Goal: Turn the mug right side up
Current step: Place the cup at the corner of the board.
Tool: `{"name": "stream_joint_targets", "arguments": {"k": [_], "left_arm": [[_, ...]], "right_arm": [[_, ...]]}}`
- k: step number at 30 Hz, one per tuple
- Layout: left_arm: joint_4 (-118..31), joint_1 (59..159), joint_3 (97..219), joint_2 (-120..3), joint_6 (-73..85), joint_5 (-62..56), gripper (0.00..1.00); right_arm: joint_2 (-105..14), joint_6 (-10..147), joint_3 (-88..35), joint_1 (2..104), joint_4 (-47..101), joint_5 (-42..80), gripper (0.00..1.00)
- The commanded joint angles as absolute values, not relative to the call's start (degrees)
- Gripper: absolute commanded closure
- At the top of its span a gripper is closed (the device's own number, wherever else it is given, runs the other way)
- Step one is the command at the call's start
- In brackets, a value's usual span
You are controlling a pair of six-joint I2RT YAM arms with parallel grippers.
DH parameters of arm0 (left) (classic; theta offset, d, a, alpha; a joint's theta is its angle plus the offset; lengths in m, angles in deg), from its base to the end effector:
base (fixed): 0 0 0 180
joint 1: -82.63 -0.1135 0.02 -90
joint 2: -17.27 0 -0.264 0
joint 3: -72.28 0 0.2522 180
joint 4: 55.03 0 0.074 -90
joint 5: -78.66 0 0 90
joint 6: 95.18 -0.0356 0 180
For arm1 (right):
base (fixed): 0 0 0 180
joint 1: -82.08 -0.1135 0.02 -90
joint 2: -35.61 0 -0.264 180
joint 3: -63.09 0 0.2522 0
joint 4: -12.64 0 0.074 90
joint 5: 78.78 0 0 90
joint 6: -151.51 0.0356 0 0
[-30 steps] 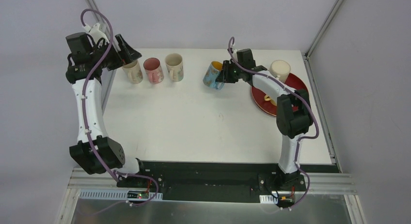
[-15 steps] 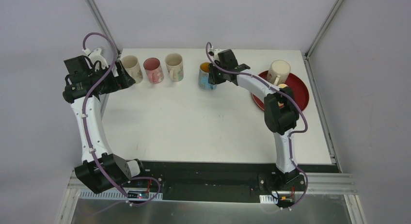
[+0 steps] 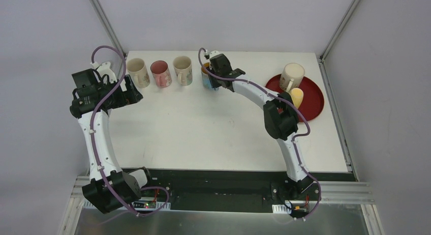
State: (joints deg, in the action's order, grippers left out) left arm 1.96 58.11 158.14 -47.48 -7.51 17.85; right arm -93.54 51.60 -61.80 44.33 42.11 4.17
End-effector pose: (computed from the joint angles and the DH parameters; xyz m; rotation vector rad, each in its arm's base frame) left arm 0.2145 0.0787 0.3815 -0.1301 2.1168 -0.2831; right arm 0.4210 0.3205 0.2388 -0.8065 2.0018 0.1485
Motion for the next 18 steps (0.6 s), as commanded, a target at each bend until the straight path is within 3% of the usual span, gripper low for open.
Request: {"name": "stream_joint_targets", "arguments": {"k": [1, 18], "left_arm": [[1.47, 57.32, 157.62, -44.90, -8.54, 17.25, 0.01], [0.57, 56.48, 156.20, -43.45, -7.37, 18.59, 0.01]], "right_arm": [[-94.15, 52.41, -68.04, 43.61, 35.46, -1.47, 1.00], [-98.50, 55.87, -70.36, 43.54, 36.20, -3.66, 1.00]]}}
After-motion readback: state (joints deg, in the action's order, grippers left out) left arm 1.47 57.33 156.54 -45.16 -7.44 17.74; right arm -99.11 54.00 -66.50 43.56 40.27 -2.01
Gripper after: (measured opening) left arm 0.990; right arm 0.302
